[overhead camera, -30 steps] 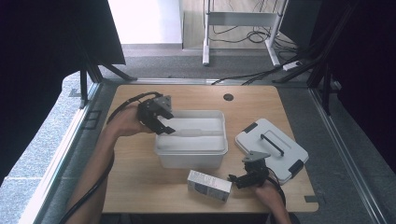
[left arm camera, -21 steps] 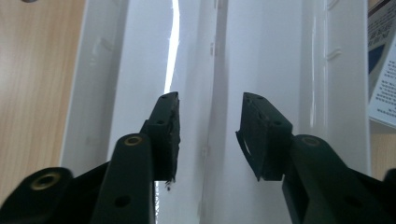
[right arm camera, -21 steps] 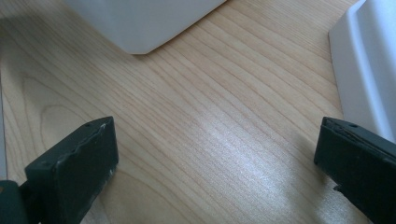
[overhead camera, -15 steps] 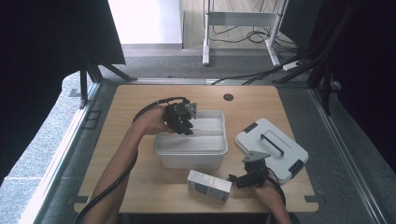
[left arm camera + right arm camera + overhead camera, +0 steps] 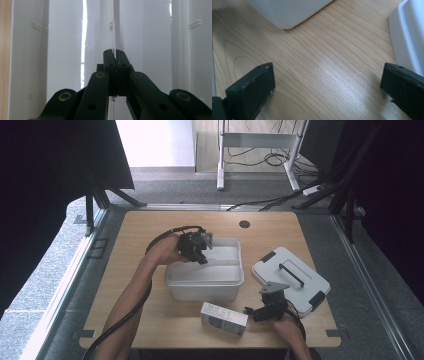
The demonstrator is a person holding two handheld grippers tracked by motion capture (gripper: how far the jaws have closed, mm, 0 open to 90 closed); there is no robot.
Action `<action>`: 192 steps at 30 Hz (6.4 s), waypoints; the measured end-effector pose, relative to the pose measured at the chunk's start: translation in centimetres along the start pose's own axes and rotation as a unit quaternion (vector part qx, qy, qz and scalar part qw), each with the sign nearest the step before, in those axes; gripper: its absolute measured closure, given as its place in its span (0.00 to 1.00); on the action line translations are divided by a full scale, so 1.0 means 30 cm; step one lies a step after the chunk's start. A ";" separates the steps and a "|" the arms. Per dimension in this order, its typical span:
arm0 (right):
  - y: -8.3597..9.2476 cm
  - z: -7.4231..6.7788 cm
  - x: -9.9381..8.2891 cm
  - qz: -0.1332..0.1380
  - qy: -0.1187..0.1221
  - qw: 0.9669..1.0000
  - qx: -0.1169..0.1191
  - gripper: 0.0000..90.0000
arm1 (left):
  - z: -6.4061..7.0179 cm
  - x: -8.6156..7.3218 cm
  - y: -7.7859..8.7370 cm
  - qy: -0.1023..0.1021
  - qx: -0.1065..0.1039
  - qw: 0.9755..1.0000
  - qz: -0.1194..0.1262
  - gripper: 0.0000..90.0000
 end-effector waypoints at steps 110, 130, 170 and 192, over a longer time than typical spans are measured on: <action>0.000 -0.001 0.000 0.000 0.000 1.000 0.001 0.00 | 0.115 -0.786 0.092 0.406 0.169 0.898 0.008 0.99; 0.000 -0.001 0.000 -0.001 -0.001 1.000 0.001 0.00 | 0.175 -0.834 -0.069 0.409 0.168 0.897 0.016 0.99; 0.000 -0.001 0.000 -0.001 -0.001 1.000 0.001 0.00 | 0.403 -0.602 -0.023 0.325 0.165 0.917 0.162 0.00; 0.000 -0.001 0.000 -0.001 -0.001 1.000 0.001 0.00 | 0.503 -0.537 -0.252 0.298 0.153 0.931 0.148 0.00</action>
Point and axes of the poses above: each handheld gripper's, and its own axes: y roughly backward along the jaws, x roughly out of its top, z roughly to its right, the point moved 1 cm from there along -y, roughly forward along the jaws, and after that the axes turned 4 degrees about -y, right-handed, at the moved point
